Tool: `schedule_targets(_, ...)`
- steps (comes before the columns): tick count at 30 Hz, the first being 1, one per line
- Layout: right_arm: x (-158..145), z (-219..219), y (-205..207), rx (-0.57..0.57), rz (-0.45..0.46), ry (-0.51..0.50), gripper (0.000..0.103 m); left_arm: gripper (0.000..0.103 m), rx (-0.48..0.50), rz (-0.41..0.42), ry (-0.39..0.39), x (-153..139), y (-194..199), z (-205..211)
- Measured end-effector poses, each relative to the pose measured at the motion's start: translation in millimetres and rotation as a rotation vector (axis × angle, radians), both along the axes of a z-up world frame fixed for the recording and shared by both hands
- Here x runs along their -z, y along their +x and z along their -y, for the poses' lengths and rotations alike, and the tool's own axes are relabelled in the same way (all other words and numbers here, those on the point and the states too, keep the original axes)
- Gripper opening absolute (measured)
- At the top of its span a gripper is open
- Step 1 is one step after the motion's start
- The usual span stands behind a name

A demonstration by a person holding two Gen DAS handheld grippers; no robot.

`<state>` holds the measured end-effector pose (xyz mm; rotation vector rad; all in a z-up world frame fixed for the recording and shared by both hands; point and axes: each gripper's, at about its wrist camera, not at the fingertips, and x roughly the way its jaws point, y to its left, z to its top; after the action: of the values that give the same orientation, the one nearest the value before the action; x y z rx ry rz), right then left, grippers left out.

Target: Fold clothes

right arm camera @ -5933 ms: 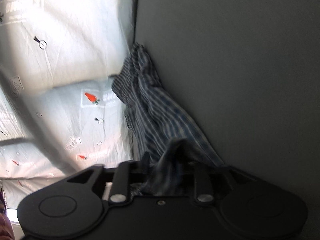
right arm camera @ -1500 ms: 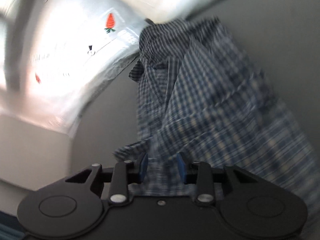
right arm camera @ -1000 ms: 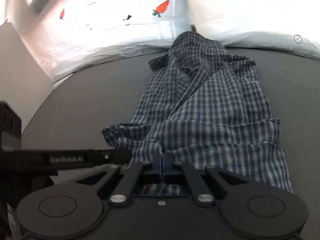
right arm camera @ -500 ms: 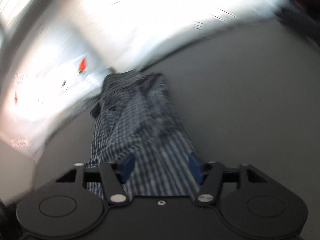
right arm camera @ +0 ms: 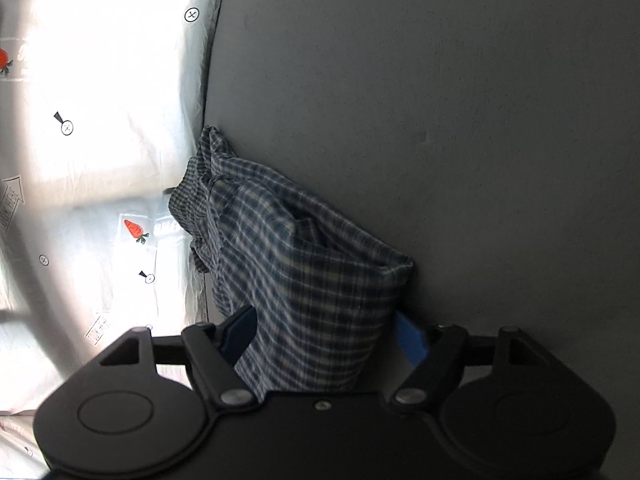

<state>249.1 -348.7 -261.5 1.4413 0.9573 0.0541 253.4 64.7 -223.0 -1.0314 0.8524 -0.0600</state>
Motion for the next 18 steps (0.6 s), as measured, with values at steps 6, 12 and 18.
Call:
schedule_targets(6,8.1,-10.0,12.5,0.015,0.035,0.025,0.018,0.012,-0.119,0.006,-0.014,9.7,13.0,4.4)
schedule_targets(12,-5.8,-8.3,-7.5,0.012,0.046,0.049,0.005,0.007,-0.132,0.025,-0.019,-13.1,-1.6,4.7)
schedule_targets(18,-57.5,9.7,-56.3,-0.046,0.013,0.055,0.005,0.006,-0.051,-0.063,-0.023,-80.8,-48.6,4.8)
